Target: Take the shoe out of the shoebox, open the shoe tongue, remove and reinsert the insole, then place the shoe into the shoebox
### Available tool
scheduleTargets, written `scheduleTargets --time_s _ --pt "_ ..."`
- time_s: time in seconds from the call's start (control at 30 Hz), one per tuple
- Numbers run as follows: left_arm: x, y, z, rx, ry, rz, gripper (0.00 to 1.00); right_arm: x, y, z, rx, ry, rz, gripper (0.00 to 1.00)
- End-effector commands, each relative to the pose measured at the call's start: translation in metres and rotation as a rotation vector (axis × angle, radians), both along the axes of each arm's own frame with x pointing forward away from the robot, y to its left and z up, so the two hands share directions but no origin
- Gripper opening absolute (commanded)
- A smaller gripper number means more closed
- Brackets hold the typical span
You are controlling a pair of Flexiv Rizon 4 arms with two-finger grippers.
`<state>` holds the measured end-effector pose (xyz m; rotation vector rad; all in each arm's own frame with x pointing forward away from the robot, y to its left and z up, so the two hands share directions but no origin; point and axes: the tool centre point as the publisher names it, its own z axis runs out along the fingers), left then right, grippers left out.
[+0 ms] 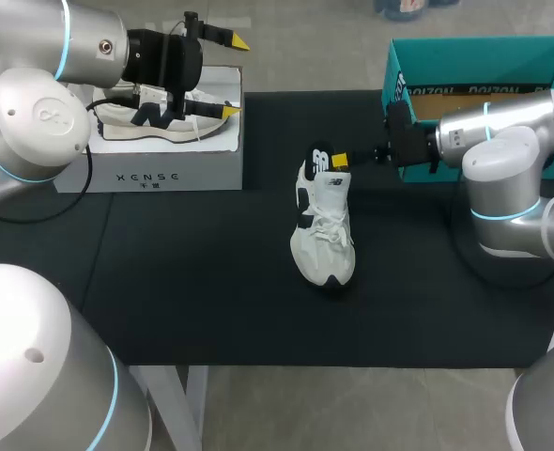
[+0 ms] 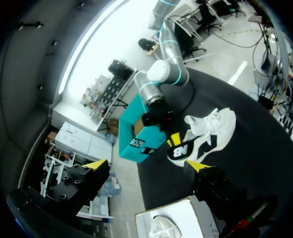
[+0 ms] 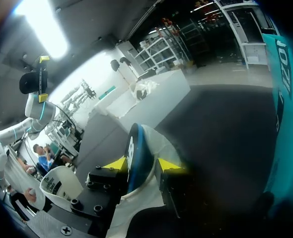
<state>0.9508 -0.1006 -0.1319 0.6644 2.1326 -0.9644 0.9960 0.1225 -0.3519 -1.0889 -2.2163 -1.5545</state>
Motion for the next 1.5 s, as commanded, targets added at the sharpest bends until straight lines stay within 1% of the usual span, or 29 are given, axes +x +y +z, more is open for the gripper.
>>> scheduleTargets --time_s 0.03,0.23,0.3,0.33,0.37,0.4,0.43,0.63,1.07,1.43,1.47,1.5 --pt "0.0 -0.001 0.0 0.004 0.001 0.001 1.0 0.005 0.003 -0.001 -0.002 0.002 -0.004 0.38" --pt "0.0 -0.001 0.0 0.004 0.001 0.001 1.0 0.007 0.003 0.004 0.006 -0.004 -0.013 0.36" --pt "0.0 -0.001 0.0 0.004 0.001 0.001 1.0 0.008 0.004 0.005 0.006 -0.006 -0.013 0.32" --pt "0.0 -0.001 0.0 0.004 0.001 0.001 1.0 0.008 0.004 0.006 0.006 -0.006 -0.012 0.28" --pt "0.0 -0.001 0.0 0.004 0.001 0.001 1.0 0.008 0.005 0.006 0.005 -0.007 -0.009 0.22" --pt "0.0 -0.001 0.0 0.004 0.001 0.001 1.0 0.008 0.006 0.006 0.004 -0.007 -0.007 0.13" --pt "0.0 -0.001 0.0 0.004 0.001 0.001 1.0 0.007 0.006 0.005 0.003 -0.006 -0.002 0.0" --pt "0.0 -0.001 0.0 0.004 0.001 0.001 1.0 -0.002 0.009 0.002 0.0 0.006 0.024 0.0" --pt "0.0 -0.001 0.0 0.004 0.001 0.001 1.0 -0.027 0.012 -0.014 -0.015 0.062 0.071 0.0" --pt "0.0 -0.001 0.0 0.004 0.001 0.001 1.0 -0.037 0.015 -0.019 -0.038 0.087 0.097 0.0" --pt "0.0 -0.001 0.0 0.004 0.001 0.001 1.0 -0.037 0.015 -0.019 -0.043 0.086 0.101 0.05" --pt "0.0 -0.001 0.0 0.004 0.001 0.001 1.0 -0.036 0.016 -0.019 -0.044 0.086 0.101 0.36"
